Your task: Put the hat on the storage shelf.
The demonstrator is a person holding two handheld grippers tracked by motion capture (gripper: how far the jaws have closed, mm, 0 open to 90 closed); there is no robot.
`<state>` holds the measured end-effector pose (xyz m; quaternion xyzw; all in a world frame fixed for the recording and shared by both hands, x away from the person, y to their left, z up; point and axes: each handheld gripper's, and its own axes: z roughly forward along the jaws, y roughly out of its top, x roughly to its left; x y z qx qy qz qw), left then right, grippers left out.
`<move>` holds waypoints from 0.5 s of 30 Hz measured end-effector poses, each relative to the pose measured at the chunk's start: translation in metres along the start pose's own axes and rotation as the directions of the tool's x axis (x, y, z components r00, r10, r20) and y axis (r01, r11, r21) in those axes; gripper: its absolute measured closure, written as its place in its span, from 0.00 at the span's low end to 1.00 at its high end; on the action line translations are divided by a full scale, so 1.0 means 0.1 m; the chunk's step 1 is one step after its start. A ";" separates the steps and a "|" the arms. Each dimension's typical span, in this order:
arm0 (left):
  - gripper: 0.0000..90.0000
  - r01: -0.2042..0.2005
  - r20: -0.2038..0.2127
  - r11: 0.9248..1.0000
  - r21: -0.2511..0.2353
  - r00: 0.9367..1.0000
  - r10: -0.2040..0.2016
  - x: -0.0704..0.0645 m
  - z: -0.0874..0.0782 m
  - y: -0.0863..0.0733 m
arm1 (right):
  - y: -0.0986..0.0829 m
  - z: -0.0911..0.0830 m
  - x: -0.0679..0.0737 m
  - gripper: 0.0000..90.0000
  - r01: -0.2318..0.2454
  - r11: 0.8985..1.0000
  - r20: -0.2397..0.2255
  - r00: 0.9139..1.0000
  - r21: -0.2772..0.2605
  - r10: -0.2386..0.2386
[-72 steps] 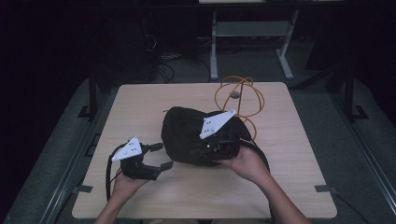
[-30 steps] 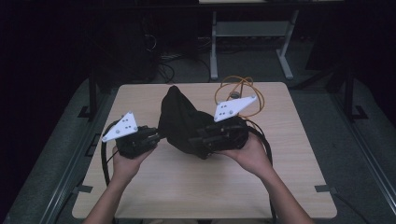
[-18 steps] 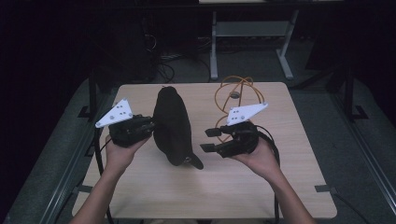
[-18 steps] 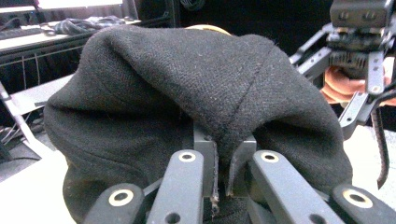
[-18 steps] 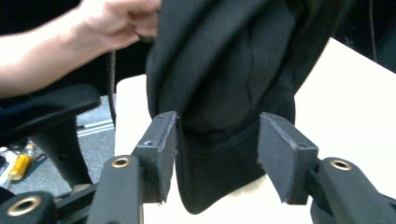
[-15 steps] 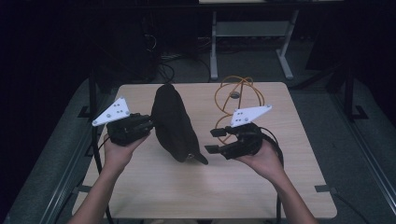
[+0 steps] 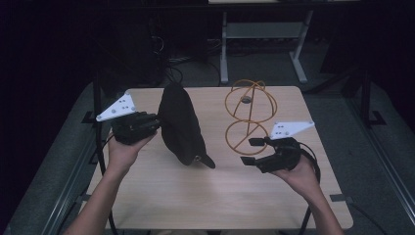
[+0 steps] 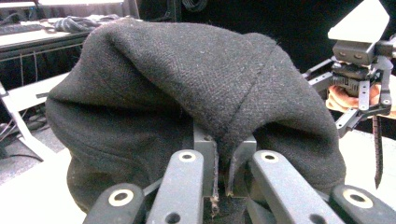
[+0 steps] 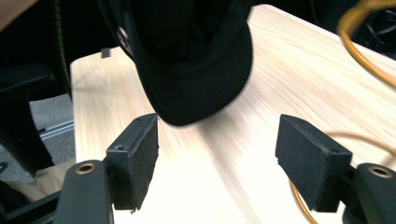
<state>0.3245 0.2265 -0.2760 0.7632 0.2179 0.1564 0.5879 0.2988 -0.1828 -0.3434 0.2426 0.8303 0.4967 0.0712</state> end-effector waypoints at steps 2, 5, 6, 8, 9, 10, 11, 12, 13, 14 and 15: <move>0.95 0.010 0.008 1.000 -0.001 1.000 -0.010 0.03 0.01 0.02 | -0.10 -0.06 -0.04 0.31 -0.013 1.000 0.021 1.000 0.004 0.013; 0.95 0.015 0.018 1.000 0.007 1.000 -0.015 0.06 0.04 0.07 | -0.26 -0.13 -0.10 0.31 -0.044 0.999 0.050 0.998 0.004 0.044; 0.95 0.018 0.021 1.000 0.010 1.000 -0.018 0.07 0.05 0.08 | -0.32 -0.16 -0.12 0.31 -0.054 0.999 0.061 0.997 0.006 0.053; 0.95 0.016 0.025 1.000 0.014 1.000 -0.016 0.09 0.07 0.12 | -0.42 -0.20 -0.15 0.31 -0.071 0.997 0.087 0.994 0.011 0.070; 0.95 0.011 0.026 1.000 0.018 1.000 -0.011 0.10 0.09 0.14 | -0.48 -0.23 -0.16 0.31 -0.081 0.997 0.095 0.992 0.009 0.080; 0.95 0.014 0.026 1.000 0.020 1.000 -0.015 0.10 0.10 0.15 | -0.54 -0.25 -0.18 0.30 -0.095 0.995 0.108 0.990 0.010 0.093; 0.95 0.013 0.027 1.000 0.022 1.000 -0.014 0.12 0.11 0.18 | -0.58 -0.27 -0.18 0.30 -0.103 0.995 0.118 0.988 0.011 0.101; 0.95 0.014 0.029 1.000 0.020 0.999 -0.015 0.12 0.12 0.19 | -0.64 -0.29 -0.20 0.30 -0.110 0.994 0.130 0.986 0.005 0.109; 0.95 0.011 0.028 1.000 0.025 1.000 -0.012 0.13 0.12 0.21 | -0.68 -0.31 -0.21 0.30 -0.115 0.993 0.137 0.984 0.007 0.113; 0.95 0.010 0.028 1.000 0.028 1.000 -0.011 0.14 0.13 0.22 | -0.73 -0.33 -0.22 0.30 -0.122 0.993 0.146 0.982 0.001 0.120; 0.95 0.012 0.030 1.000 0.028 0.999 -0.012 0.15 0.14 0.24 | -0.78 -0.36 -0.24 0.30 -0.128 0.992 0.154 0.980 -0.002 0.127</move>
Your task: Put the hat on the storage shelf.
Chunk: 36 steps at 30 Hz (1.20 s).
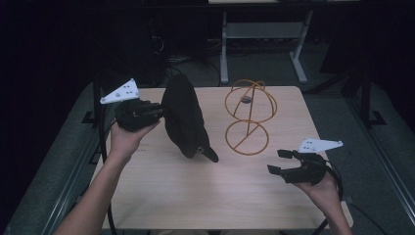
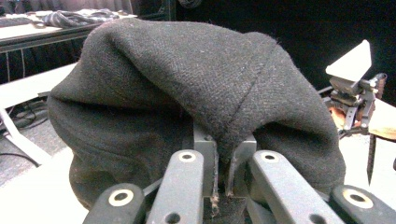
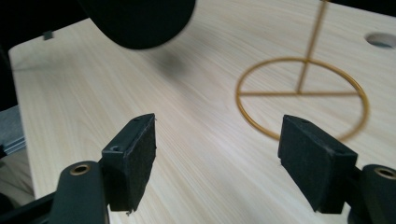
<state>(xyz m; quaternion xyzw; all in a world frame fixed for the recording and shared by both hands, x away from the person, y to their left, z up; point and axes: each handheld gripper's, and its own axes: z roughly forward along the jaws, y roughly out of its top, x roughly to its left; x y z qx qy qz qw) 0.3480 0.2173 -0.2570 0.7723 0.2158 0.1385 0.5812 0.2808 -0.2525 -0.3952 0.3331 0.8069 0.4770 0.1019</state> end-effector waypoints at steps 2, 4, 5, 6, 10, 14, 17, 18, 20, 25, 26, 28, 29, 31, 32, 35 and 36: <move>0.95 0.004 0.006 1.000 0.002 1.000 -0.004 0.04 0.03 0.05 | -0.09 -0.06 -0.07 0.29 -0.029 1.000 0.024 0.999 -0.003 0.029; 0.95 0.010 0.008 1.000 -0.003 1.000 -0.010 0.04 0.04 0.06 | -0.11 -0.07 -0.08 0.29 -0.035 0.999 0.031 0.999 -0.002 0.035; 0.95 0.012 0.011 1.000 -0.003 1.000 -0.012 0.06 0.05 0.07 | -0.13 -0.09 -0.10 0.29 -0.041 0.999 0.037 0.999 -0.002 0.041; 0.95 0.016 0.014 1.000 -0.005 1.000 -0.016 0.07 0.07 0.09 | -0.15 -0.11 -0.12 0.29 -0.045 0.999 0.042 0.998 0.001 0.045; 0.95 0.025 0.021 1.000 -0.011 0.999 -0.024 0.11 0.11 0.14 | -0.23 -0.16 -0.18 0.28 -0.063 0.998 0.063 0.996 -0.003 0.063; 0.95 0.027 0.024 1.000 -0.003 0.999 -0.027 0.14 0.16 0.20 | -0.29 -0.14 -0.21 0.27 -0.077 0.997 0.075 0.994 0.010 0.076; 0.95 0.017 0.024 1.000 0.003 1.000 -0.018 0.16 0.21 0.26 | -0.32 -0.13 -0.22 0.26 -0.084 0.996 0.083 0.993 0.010 0.083; 0.95 0.016 0.027 1.000 0.004 0.999 -0.016 0.16 0.22 0.29 | -0.33 -0.13 -0.23 0.26 -0.082 0.997 0.087 0.993 0.008 0.081; 0.95 0.018 0.032 1.000 0.000 0.999 -0.018 0.18 0.26 0.32 | -0.33 -0.14 -0.23 0.26 -0.086 0.996 0.091 0.992 0.004 0.085; 0.95 0.022 0.042 1.000 -0.010 0.999 -0.021 0.23 0.35 0.45 | -0.34 -0.18 -0.26 0.25 -0.099 0.995 0.096 0.990 -0.016 0.100; 0.95 0.022 0.044 1.000 -0.010 0.999 -0.021 0.23 0.37 0.48 | -0.34 -0.19 -0.26 0.25 -0.100 0.995 0.098 0.990 -0.021 0.102; 0.95 0.020 0.046 1.000 -0.008 0.999 -0.019 0.25 0.42 0.53 | -0.35 -0.20 -0.27 0.25 -0.103 0.994 0.103 0.989 -0.031 0.106; 0.95 0.018 0.045 1.000 -0.007 0.999 -0.018 0.26 0.44 0.57 | -0.35 -0.21 -0.28 0.25 -0.105 0.994 0.106 0.988 -0.034 0.108; 0.95 0.009 0.046 1.000 -0.006 0.999 -0.008 0.27 0.49 0.63 | -0.36 -0.22 -0.30 0.25 -0.106 0.994 0.112 0.988 -0.039 0.110; 0.95 0.004 0.046 1.000 -0.002 0.999 -0.003 0.27 0.51 0.66 | -0.36 -0.23 -0.31 0.25 -0.108 0.993 0.113 0.987 -0.044 0.112; 0.95 -0.006 0.050 1.000 0.002 0.999 0.006 0.28 0.60 0.75 | -0.37 -0.24 -0.32 0.25 -0.112 0.992 0.117 0.986 -0.053 0.118; 0.95 -0.009 0.052 1.000 0.001 0.999 0.009 0.28 0.63 0.79 | -0.37 -0.25 -0.33 0.25 -0.114 0.992 0.117 0.986 -0.056 0.119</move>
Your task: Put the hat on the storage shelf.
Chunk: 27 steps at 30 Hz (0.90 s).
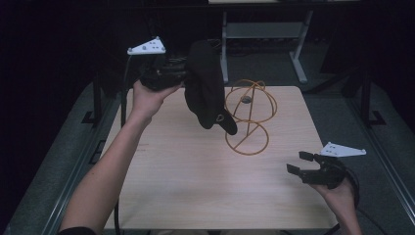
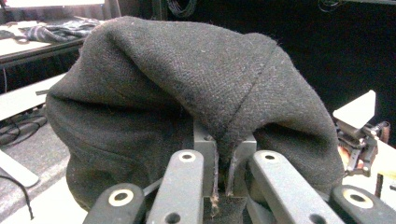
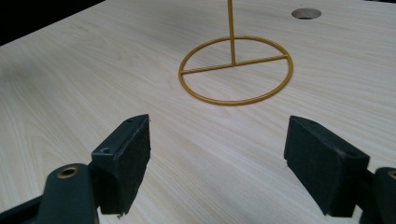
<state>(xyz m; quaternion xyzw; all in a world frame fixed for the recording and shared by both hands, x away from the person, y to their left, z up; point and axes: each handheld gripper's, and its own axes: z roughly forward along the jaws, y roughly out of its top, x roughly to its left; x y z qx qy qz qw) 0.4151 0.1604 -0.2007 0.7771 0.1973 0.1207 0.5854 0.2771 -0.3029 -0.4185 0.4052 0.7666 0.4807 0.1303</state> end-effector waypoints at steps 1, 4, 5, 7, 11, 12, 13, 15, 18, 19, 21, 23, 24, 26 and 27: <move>0.95 -0.001 0.003 1.000 0.001 1.000 0.001 0.01 0.03 0.03 | 0.00 0.00 -0.01 0.25 0.003 1.000 0.002 1.000 -0.003 -0.003; 0.95 -0.009 0.012 1.000 -0.002 1.000 0.009 0.01 0.12 0.15 | -0.01 -0.03 -0.02 0.25 0.000 1.000 0.005 1.000 -0.018 0.000; 0.95 -0.015 0.014 1.000 0.000 1.000 0.015 0.01 0.15 0.20 | -0.01 -0.04 -0.03 0.25 -0.002 1.000 0.004 1.000 -0.022 0.002; 0.95 -0.029 0.016 1.000 0.009 0.999 0.028 -0.01 0.22 0.28 | -0.02 -0.05 -0.04 0.25 -0.003 0.999 0.008 1.000 -0.031 0.003; 0.95 -0.042 0.029 0.999 0.021 0.999 0.041 -0.04 0.38 0.40 | -0.02 -0.08 -0.06 0.25 -0.012 0.999 0.009 1.000 -0.044 0.013; 0.95 -0.043 0.031 0.999 0.028 0.999 0.042 -0.05 0.43 0.42 | -0.03 -0.08 -0.06 0.25 -0.014 0.999 0.008 1.000 -0.046 0.015; 0.95 -0.044 0.035 0.998 0.035 0.998 0.042 -0.06 0.48 0.44 | -0.03 -0.09 -0.06 0.25 -0.016 0.999 0.008 1.000 -0.048 0.016; 0.95 -0.044 0.045 0.997 0.057 0.998 0.042 -0.08 0.59 0.45 | -0.03 -0.09 -0.07 0.25 -0.019 0.999 0.006 1.000 -0.049 0.019; 0.94 -0.058 0.050 0.994 0.098 0.997 0.054 -0.12 0.78 0.45 | -0.03 -0.08 -0.06 0.25 -0.016 0.999 0.003 1.000 -0.047 0.016; 0.94 -0.065 0.052 0.992 0.106 0.997 0.059 -0.14 0.83 0.45 | -0.03 -0.08 -0.06 0.25 -0.014 0.999 0.003 1.000 -0.047 0.014; 0.94 -0.064 0.063 0.991 0.117 0.996 0.057 -0.16 0.95 0.42 | -0.04 -0.07 -0.06 0.25 -0.017 0.999 -0.001 1.000 -0.049 0.017; 0.94 -0.063 0.067 0.990 0.127 0.996 0.055 -0.17 1.07 0.39 | -0.04 -0.07 -0.07 0.25 -0.019 0.998 -0.007 1.000 -0.055 0.019; 0.94 -0.062 0.076 0.988 0.140 0.996 0.052 -0.18 1.12 0.37 | -0.05 -0.07 -0.07 0.25 -0.022 0.998 -0.011 1.000 -0.054 0.021; 0.94 -0.060 0.089 0.986 0.155 0.995 0.047 -0.20 1.23 0.34 | -0.05 -0.06 -0.07 0.25 -0.021 0.998 -0.012 1.000 -0.053 0.021; 0.94 -0.056 0.091 0.986 0.159 0.995 0.042 -0.22 1.28 0.33 | -0.05 -0.06 -0.07 0.25 -0.022 0.998 -0.013 1.000 -0.055 0.021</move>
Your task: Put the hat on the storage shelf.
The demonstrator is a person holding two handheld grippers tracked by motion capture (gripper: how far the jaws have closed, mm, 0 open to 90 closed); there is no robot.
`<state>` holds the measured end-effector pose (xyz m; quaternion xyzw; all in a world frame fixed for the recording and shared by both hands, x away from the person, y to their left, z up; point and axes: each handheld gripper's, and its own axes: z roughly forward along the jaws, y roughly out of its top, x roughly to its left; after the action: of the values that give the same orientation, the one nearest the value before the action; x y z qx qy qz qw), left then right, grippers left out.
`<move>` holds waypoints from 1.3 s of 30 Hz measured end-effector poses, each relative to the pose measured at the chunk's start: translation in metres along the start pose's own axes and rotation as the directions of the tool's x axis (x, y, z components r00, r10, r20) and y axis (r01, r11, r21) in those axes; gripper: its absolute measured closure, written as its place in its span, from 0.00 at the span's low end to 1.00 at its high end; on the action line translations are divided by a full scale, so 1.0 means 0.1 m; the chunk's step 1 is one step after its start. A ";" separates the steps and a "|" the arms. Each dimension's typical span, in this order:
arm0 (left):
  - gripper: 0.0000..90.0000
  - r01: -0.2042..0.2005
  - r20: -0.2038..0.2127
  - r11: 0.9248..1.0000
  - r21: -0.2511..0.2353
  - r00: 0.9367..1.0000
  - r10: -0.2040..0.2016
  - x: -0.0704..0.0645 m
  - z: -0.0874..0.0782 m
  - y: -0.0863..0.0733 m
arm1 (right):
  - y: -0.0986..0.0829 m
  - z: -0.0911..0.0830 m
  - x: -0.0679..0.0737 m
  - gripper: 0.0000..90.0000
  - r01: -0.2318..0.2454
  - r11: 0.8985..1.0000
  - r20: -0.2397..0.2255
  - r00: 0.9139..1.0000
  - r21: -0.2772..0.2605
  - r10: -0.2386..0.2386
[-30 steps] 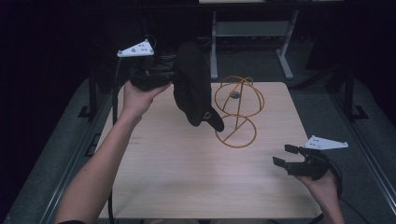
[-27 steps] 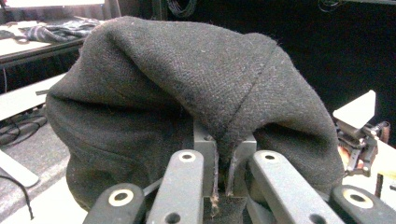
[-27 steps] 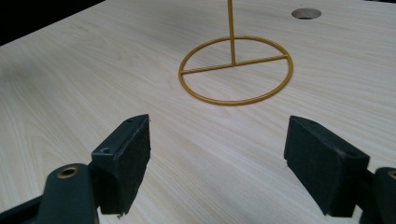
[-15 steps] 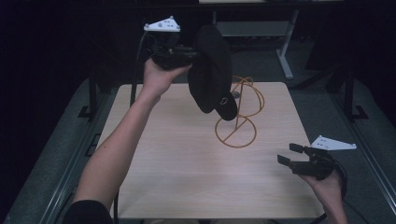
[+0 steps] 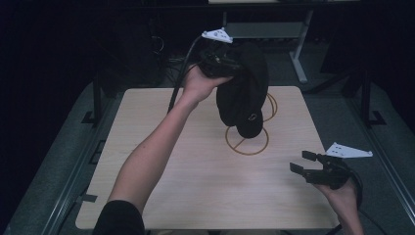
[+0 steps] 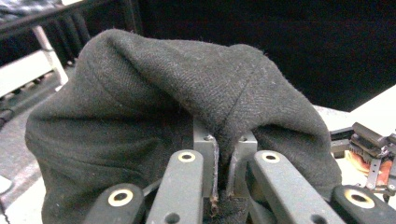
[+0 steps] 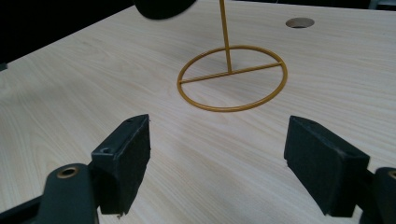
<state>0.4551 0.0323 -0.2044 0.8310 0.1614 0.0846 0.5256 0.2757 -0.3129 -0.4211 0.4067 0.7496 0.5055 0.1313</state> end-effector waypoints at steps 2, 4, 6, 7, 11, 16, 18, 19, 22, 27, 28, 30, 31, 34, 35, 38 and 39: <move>0.94 -0.017 0.005 1.000 0.022 1.000 0.017 -0.03 0.09 0.01 | 0.00 0.00 0.00 0.25 -0.001 1.000 -0.005 1.000 -0.003 0.001; 0.94 -0.022 0.007 0.999 0.034 1.000 0.022 -0.05 0.17 0.02 | 0.00 0.01 0.00 0.25 -0.001 1.000 -0.009 1.000 -0.006 0.001; 0.93 -0.018 0.020 0.999 0.050 1.000 0.017 -0.07 0.27 0.03 | 0.00 0.02 0.00 0.25 -0.001 1.000 -0.012 1.000 -0.005 0.001; 0.91 -0.009 0.038 0.998 0.055 0.999 0.007 -0.07 0.32 0.03 | 0.00 0.02 0.00 0.25 -0.001 1.000 -0.013 1.000 -0.003 0.001; 0.72 -0.007 0.031 0.997 0.074 1.000 0.005 -0.14 0.50 0.05 | -0.01 0.06 0.01 0.25 -0.001 1.000 -0.022 1.000 0.010 0.001; 0.67 -0.025 0.034 0.992 0.122 0.999 0.021 -0.20 0.59 0.03 | -0.03 0.05 0.02 0.25 0.007 1.000 -0.022 1.000 0.014 -0.006; 0.65 -0.025 0.025 0.992 0.122 0.999 0.022 -0.19 0.57 0.02 | -0.03 0.04 0.02 0.25 0.001 1.000 -0.019 1.000 0.013 -0.001; 0.65 -0.018 0.030 0.993 0.119 0.999 0.014 -0.19 0.56 0.02 | -0.03 0.04 0.01 0.25 0.000 1.000 -0.017 1.000 0.012 0.000; 0.64 -0.017 0.030 0.992 0.122 0.999 0.013 -0.19 0.54 0.01 | -0.03 0.03 0.01 0.25 -0.001 1.000 -0.015 1.000 0.009 0.001; 0.60 -0.008 0.024 0.992 0.125 1.000 0.005 -0.19 0.49 -0.01 | -0.04 0.05 0.03 0.25 0.007 1.000 -0.013 1.000 0.019 -0.006; 0.59 -0.005 0.022 0.993 0.122 1.000 0.002 -0.19 0.49 -0.03 | -0.04 0.05 0.03 0.25 0.007 1.000 -0.011 1.000 0.019 -0.007; 0.59 -0.006 0.021 0.992 0.129 1.000 0.003 -0.18 0.47 -0.05 | -0.04 0.05 0.03 0.25 0.006 1.000 -0.011 1.000 0.019 -0.006; 0.58 -0.002 0.019 0.991 0.131 1.000 0.000 -0.18 0.46 -0.06 | -0.04 0.05 0.03 0.25 0.006 1.000 -0.013 1.000 0.019 -0.006; 0.56 0.007 0.021 0.991 0.132 1.000 -0.010 -0.16 0.41 -0.10 | -0.04 0.06 0.02 0.24 0.009 1.000 -0.010 1.000 0.029 -0.009; 0.56 0.005 0.024 0.991 0.132 1.000 -0.008 -0.15 0.38 -0.11 | -0.04 0.07 0.03 0.24 0.011 0.999 -0.009 1.000 0.032 -0.010; 0.55 0.011 0.013 0.993 0.120 1.000 -0.013 -0.14 0.32 -0.14 | -0.04 0.08 0.03 0.24 0.006 0.999 -0.004 1.000 0.039 -0.006; 0.55 0.014 0.010 0.993 0.116 1.000 -0.016 -0.14 0.30 -0.15 | -0.04 0.09 0.03 0.24 0.007 0.999 -0.002 1.000 0.038 -0.006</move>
<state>0.4489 0.0083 -0.2308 0.8594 0.1695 0.0665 0.4778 0.2769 -0.3056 -0.4280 0.4061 0.7606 0.4911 0.1243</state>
